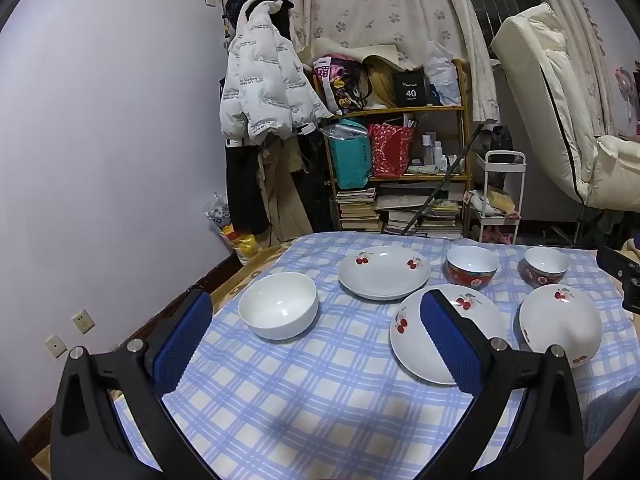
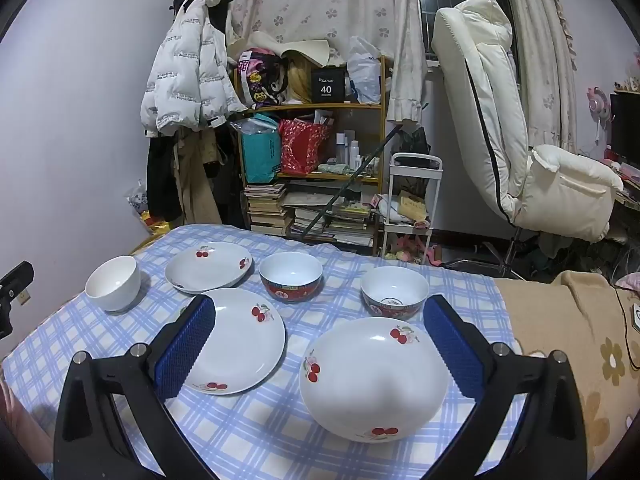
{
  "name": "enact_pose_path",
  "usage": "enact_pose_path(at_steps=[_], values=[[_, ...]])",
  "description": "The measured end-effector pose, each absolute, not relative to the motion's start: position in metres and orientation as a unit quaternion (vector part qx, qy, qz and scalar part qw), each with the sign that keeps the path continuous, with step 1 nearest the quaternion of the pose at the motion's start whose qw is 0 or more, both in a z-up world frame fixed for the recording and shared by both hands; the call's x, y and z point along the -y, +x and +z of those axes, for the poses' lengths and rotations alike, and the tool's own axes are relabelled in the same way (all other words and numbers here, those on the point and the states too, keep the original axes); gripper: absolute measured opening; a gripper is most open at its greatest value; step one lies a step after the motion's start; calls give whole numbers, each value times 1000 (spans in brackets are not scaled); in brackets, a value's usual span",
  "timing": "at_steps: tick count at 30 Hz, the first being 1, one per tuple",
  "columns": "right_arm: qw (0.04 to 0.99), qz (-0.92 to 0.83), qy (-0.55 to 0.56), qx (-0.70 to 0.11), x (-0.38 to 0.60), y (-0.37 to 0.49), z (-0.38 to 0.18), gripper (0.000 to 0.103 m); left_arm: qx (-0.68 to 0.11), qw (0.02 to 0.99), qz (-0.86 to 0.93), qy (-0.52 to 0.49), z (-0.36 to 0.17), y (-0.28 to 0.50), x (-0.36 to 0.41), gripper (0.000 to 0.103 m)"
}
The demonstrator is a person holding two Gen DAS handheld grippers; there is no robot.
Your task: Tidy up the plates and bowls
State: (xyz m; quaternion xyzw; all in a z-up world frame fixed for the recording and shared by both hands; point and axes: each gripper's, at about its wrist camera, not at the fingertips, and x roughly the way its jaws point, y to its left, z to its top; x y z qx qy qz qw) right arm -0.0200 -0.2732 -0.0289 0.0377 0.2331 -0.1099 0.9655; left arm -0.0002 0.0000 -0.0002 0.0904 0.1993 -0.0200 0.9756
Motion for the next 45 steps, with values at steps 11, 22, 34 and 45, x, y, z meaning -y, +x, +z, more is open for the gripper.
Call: enact_pose_path(at_steps=[11,22,34,45], values=[[966,-110,40,-232,274,-20,-29,103,-200,975,-18,94,2,4,1,102],[966,-110,41,-232,274,-20,-30,103,-199,975,-21,97,1,-1,4,102],[965,-110,42,-233,275,-19,-30,103,-193,976,-25,96,3,-6,5,102],[965,-110,43,-234,275,-19,-30,103,-191,977,-23,96,3,-8,2,102]])
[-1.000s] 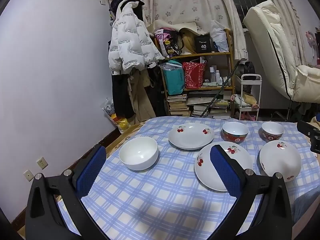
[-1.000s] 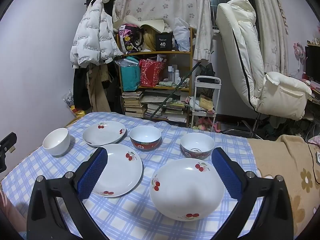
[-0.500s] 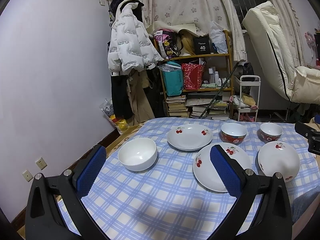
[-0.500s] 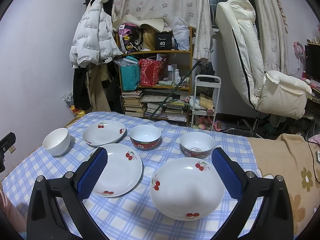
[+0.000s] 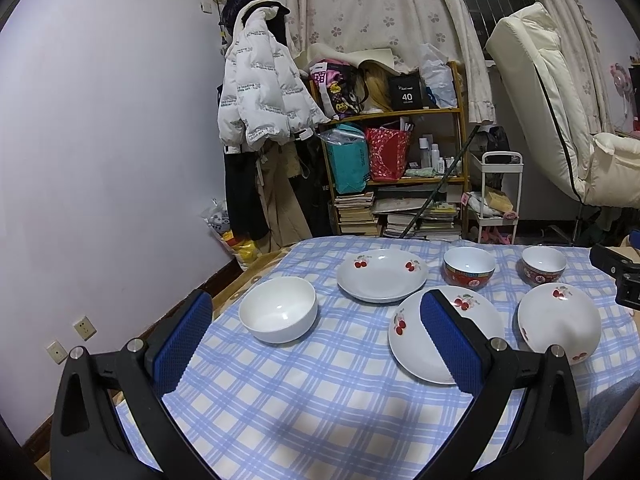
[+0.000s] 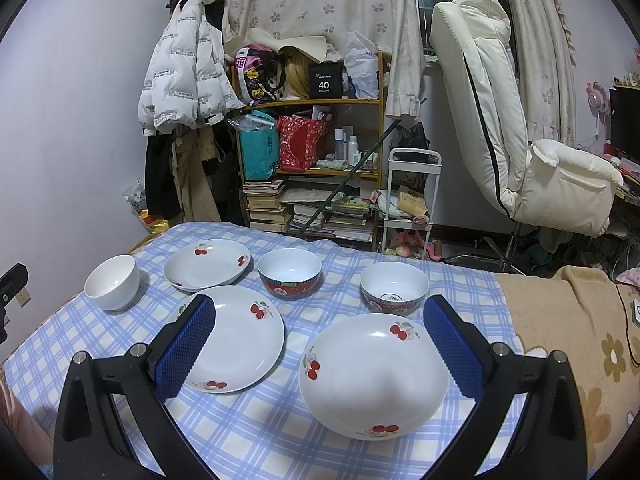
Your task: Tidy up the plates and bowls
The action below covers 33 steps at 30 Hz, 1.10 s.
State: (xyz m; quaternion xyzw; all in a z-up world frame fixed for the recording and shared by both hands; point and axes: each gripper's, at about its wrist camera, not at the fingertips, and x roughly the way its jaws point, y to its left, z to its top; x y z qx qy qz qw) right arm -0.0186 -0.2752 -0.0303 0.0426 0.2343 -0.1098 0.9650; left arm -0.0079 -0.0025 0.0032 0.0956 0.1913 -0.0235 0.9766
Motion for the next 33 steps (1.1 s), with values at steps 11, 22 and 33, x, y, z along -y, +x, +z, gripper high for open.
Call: enact_pose_path(at_steps=[11,22,33], values=[[965,-110,43,-236,275,-18,-31,103,-192,977,-26,94,3,-9,0,102],[965,-110,44,-236,275,-18,-31,103,-192,977,-25,94,2,-8,-1,102],[964,-110,44,-237,276,-18,-31,103,-193,976,-24,95,1,-7,-1,102]])
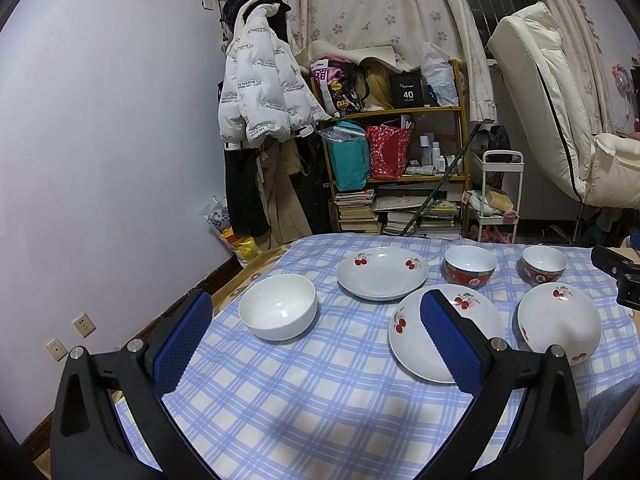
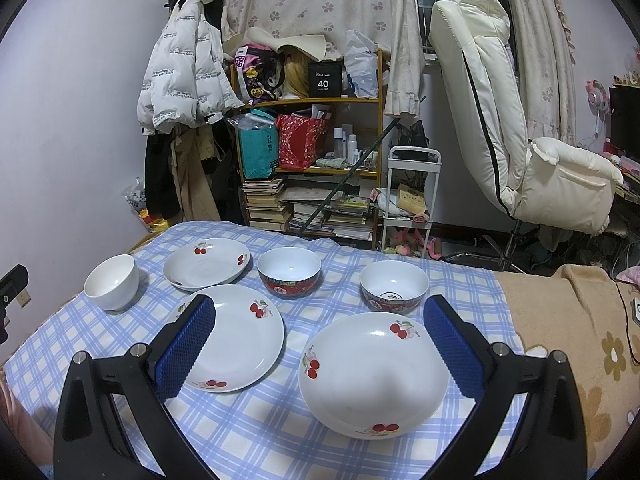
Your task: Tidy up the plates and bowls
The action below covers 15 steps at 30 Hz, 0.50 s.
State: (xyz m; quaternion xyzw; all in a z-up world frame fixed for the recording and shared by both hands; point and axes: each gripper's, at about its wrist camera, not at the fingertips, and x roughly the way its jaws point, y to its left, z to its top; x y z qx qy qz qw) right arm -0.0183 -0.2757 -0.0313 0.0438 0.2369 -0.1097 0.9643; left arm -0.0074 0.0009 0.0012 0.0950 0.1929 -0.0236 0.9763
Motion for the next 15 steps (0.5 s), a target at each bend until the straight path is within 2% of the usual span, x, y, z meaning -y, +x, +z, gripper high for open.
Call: enact_pose_path(at_steps=[15], values=[[964,-109,45,-237,276,-19,-31,103,-195,976,-24,95,-2,-5,-2,102]])
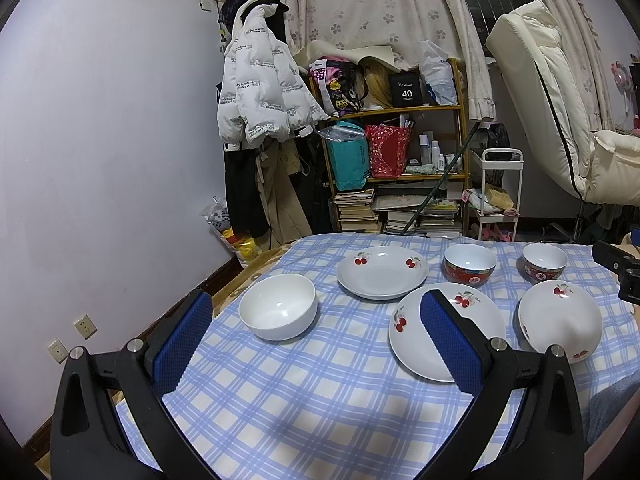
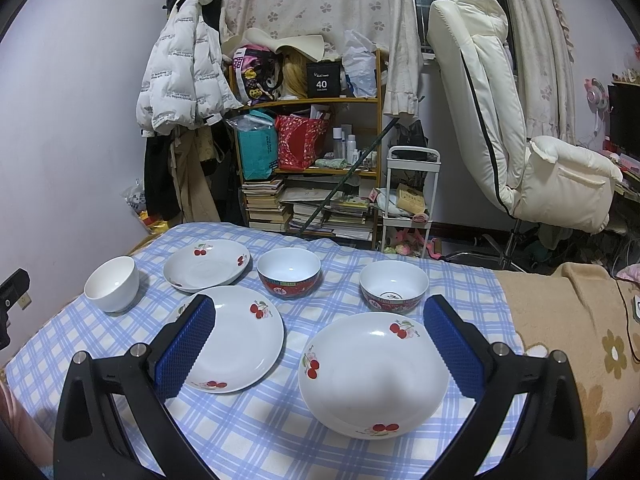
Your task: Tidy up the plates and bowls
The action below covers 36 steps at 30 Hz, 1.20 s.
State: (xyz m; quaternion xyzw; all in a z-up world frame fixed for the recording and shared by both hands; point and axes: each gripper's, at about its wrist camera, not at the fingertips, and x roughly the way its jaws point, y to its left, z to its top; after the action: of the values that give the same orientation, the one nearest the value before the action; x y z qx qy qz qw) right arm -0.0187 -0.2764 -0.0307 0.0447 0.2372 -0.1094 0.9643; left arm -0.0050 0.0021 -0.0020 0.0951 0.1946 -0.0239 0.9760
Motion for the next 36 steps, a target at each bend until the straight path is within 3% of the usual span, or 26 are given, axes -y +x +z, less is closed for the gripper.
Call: enact_pose_path(at_steps=[19,36], values=[[960,-116,53,-250,281,-11,-31,103,-240,967,-28,78,-9,20,-2,102],[966,-92,81,-229,293,64,-16,103,-315,945,-13,93,3,96,8,102]])
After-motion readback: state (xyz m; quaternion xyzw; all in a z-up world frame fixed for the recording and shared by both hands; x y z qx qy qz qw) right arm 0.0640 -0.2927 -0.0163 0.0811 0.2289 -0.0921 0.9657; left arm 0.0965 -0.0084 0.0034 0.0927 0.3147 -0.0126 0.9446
